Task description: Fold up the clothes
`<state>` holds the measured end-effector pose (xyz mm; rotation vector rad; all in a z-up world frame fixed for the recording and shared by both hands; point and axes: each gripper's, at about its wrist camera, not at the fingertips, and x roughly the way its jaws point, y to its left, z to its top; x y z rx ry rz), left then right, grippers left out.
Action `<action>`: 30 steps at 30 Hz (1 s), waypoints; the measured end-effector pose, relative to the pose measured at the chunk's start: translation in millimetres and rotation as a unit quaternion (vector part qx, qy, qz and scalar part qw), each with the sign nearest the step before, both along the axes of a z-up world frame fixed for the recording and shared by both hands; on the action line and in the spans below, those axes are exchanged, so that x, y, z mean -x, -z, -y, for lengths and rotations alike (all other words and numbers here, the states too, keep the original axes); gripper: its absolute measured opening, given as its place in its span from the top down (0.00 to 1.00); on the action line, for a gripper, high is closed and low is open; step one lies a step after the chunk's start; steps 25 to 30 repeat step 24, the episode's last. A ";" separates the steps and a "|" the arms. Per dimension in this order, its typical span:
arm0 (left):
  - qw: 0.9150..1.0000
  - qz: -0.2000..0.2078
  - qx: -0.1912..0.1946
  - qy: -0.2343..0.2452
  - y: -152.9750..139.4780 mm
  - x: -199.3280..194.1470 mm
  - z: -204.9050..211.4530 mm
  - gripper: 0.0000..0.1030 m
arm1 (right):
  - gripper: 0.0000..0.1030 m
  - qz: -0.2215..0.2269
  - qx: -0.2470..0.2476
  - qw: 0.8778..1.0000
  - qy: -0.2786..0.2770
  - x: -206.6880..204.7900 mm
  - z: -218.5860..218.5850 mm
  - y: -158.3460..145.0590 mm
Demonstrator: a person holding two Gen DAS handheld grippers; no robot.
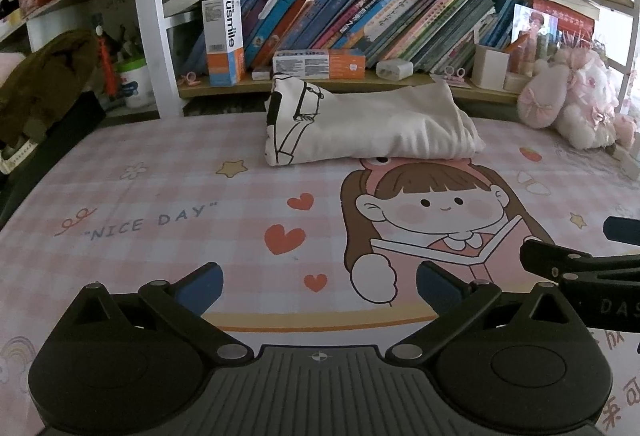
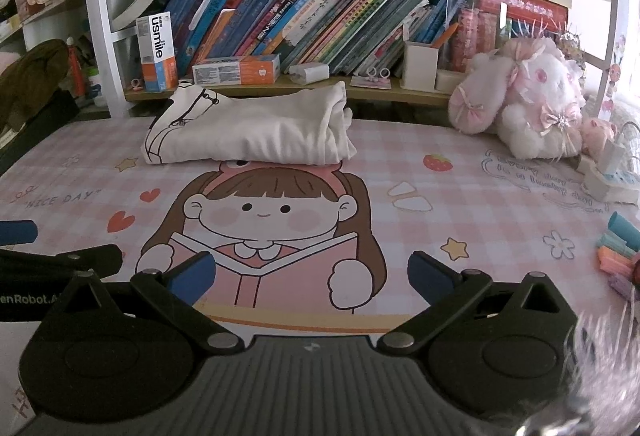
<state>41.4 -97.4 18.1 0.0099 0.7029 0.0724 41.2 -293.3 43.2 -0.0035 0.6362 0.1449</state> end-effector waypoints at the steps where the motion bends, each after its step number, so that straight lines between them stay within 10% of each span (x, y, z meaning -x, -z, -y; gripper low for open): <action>1: 1.000 0.000 0.000 0.000 0.1 0.1 0.1 0.00 | 0.00 0.000 0.000 1.000 0.000 0.1 0.1 0.1; 30: 1.000 -0.014 -0.017 -0.010 5.8 -3.2 0.4 0.00 | 0.00 -0.008 -0.004 1.000 0.002 -1.7 0.8 2.4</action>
